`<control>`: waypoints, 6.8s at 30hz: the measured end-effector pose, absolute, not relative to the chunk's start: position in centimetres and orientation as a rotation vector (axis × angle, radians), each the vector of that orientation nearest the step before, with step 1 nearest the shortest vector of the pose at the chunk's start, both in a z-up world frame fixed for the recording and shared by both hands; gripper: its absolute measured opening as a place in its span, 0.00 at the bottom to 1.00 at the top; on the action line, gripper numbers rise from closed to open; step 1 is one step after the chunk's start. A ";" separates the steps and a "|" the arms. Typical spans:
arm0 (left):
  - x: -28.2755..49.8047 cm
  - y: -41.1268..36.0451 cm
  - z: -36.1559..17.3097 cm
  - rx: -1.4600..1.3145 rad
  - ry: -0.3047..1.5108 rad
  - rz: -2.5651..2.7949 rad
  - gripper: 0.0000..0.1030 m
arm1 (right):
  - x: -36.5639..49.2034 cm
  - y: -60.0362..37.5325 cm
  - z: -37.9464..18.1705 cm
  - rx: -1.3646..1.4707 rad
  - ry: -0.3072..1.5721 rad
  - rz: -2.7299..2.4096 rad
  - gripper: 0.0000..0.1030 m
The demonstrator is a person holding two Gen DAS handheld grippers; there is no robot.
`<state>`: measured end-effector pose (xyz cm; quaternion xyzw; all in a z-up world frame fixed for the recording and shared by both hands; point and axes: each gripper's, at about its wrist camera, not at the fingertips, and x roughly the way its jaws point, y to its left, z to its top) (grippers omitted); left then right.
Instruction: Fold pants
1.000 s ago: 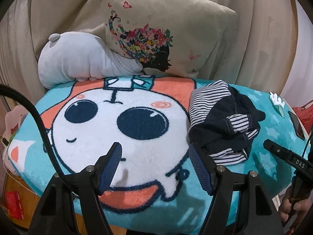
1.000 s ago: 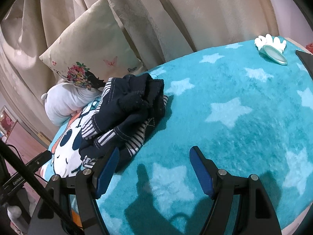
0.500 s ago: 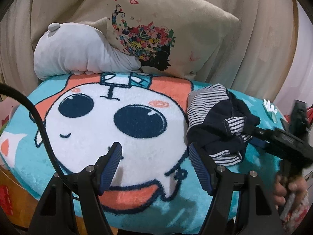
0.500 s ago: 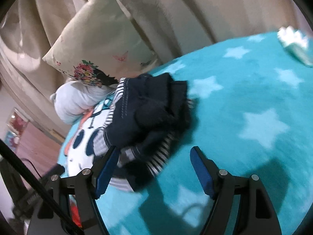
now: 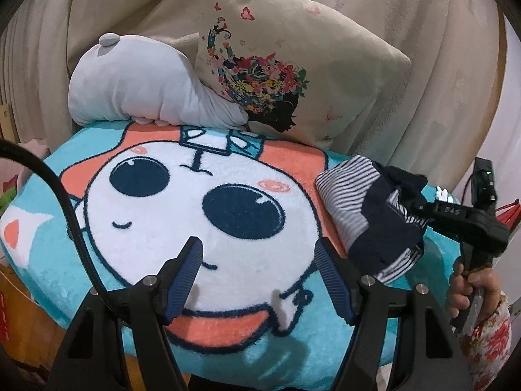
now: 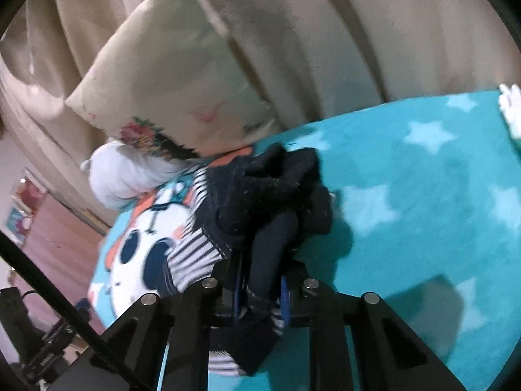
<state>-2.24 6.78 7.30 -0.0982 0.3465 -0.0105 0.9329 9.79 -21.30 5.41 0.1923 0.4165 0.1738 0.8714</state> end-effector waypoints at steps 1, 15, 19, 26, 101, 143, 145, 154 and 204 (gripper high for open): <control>-2.2 6.8 7.3 -0.202 0.710 -0.024 0.68 | 10.2 -21.5 5.2 0.379 0.885 0.346 0.21; -2.2 6.1 6.8 -0.202 0.721 -0.059 0.69 | 7.9 -23.1 9.1 0.362 0.717 0.234 0.67; -2.7 6.8 7.1 -0.212 0.706 -0.052 0.70 | 10.0 -22.1 7.2 0.337 0.819 0.222 0.33; -1.9 5.5 6.4 -0.220 0.730 -0.106 0.74 | 6.9 -23.2 3.2 0.223 0.936 0.146 0.35; -0.7 2.0 5.6 -0.092 0.706 -0.086 0.66 | 6.2 -25.1 3.4 0.452 0.848 0.270 0.76; -3.4 -1.2 5.5 0.051 0.622 0.079 0.92 | -2.5 -19.2 3.5 0.089 0.801 0.050 0.77; -3.2 -1.3 5.2 0.045 0.638 0.064 0.92 | -2.5 -18.9 3.4 0.069 0.802 0.039 0.77; -2.8 -2.0 4.1 0.029 0.695 0.001 0.92 | -2.4 -18.7 2.4 0.028 0.826 0.007 0.77; -2.0 -2.0 2.5 0.007 0.752 -0.016 0.92 | -2.6 -17.2 2.2 -0.027 0.828 0.022 0.78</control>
